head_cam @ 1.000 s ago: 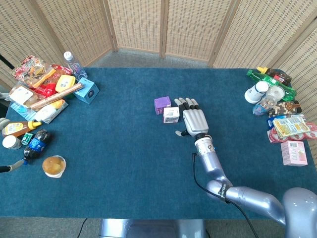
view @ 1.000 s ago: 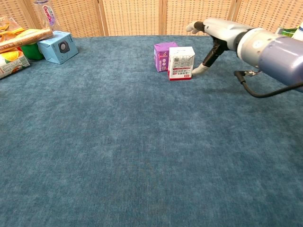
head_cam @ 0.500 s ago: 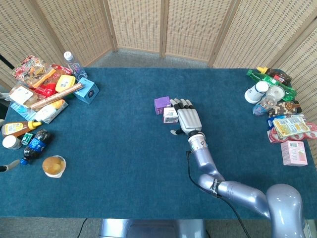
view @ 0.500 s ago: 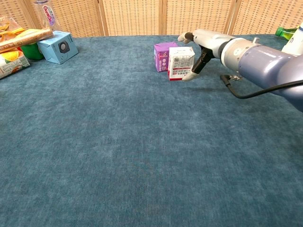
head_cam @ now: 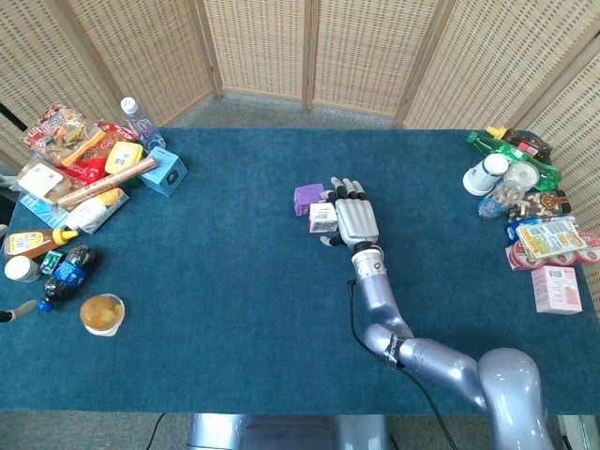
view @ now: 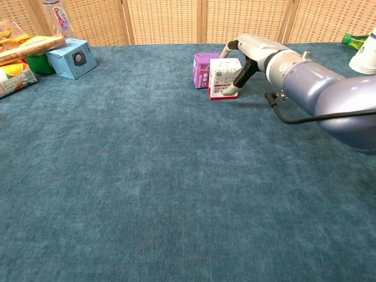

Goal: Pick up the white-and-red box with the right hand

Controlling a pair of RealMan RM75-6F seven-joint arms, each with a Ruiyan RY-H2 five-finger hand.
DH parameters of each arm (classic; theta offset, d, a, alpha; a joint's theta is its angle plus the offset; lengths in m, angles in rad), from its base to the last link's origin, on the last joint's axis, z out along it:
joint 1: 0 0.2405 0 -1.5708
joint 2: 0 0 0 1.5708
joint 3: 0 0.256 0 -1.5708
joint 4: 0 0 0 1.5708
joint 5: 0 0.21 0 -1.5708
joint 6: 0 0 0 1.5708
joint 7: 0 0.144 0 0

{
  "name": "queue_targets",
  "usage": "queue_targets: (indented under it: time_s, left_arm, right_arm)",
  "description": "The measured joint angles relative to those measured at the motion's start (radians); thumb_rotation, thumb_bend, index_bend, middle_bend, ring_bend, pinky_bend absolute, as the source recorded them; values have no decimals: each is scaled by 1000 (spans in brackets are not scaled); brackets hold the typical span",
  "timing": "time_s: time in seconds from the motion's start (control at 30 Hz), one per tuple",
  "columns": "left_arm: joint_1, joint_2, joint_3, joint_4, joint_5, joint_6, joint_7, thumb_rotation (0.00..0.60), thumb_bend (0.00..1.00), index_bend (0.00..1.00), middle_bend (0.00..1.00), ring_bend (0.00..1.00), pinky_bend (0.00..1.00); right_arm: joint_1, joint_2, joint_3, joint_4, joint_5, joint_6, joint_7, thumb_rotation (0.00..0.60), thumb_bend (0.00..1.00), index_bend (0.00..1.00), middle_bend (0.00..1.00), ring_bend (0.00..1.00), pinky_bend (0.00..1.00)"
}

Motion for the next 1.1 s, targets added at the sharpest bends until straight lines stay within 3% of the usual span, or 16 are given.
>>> queue_targets:
  time_s: [0.57, 0.77, 1.1]
  left_arm:
    - [7, 4, 2, -10, 26, 12, -2, 600, 86, 74, 0, 0, 0]
    - [8, 5, 5, -14, 35, 14, 0, 600, 86, 75, 0, 0, 0]
    - [1, 3, 10, -21, 51, 0, 3, 600, 86, 74, 0, 0, 0]
  right_arm:
    - [-54, 4, -11, 2, -114, 96, 99, 600, 0, 618, 46, 0, 0]
    - [-81, 50, -10, -81, -141, 144, 97, 600, 0, 616, 46, 0, 0]
    - [-139, 193, 21, -353, -193, 265, 65, 600, 0, 621, 47, 0, 0]
